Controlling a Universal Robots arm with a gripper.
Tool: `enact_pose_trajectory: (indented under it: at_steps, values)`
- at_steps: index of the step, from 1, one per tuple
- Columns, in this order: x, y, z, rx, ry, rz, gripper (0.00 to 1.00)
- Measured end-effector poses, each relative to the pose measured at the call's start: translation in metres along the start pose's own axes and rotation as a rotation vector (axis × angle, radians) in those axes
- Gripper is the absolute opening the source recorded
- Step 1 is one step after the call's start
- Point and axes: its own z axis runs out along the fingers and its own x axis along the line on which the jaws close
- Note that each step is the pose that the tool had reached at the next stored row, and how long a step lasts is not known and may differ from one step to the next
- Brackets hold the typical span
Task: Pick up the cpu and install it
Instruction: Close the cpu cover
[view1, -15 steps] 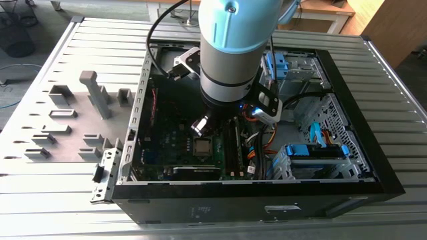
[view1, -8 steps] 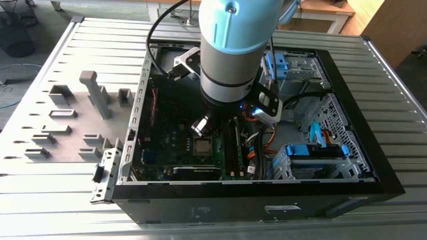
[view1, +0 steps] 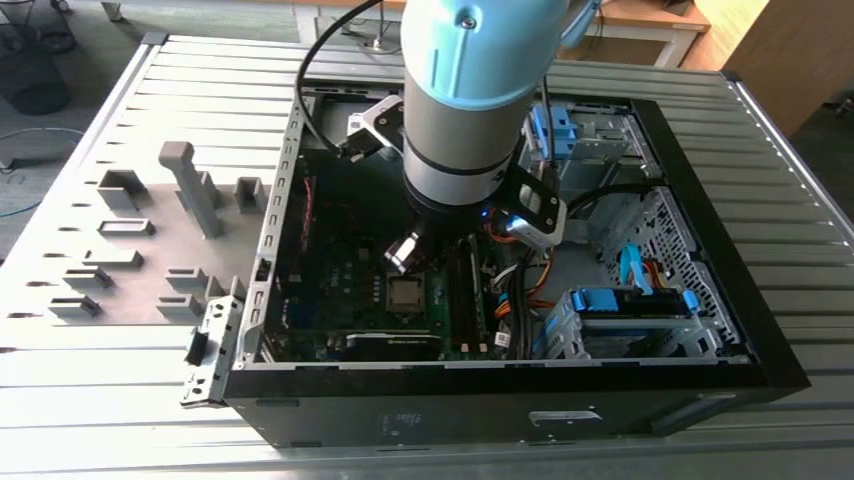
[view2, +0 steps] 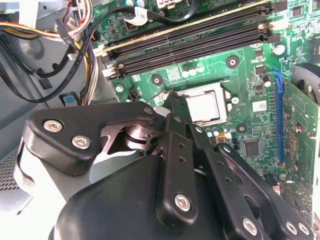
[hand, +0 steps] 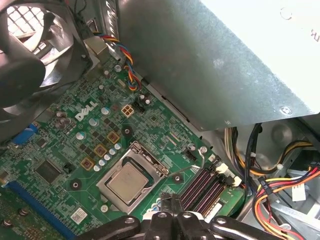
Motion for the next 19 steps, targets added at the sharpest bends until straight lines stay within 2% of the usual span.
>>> enact_pose_trajectory:
  at_steps: [5, 12, 19]
  values:
    - [-0.0032, -0.0012, 0.0028, 0.0, -0.0001, 0.0, 0.11]
    - [-0.0076, 0.0028, 0.0052, 0.0, -0.0001, 0.0, 0.11]
    - [-0.0087, 0.0041, 0.0058, 0.0, -0.0001, 0.0, 0.11]
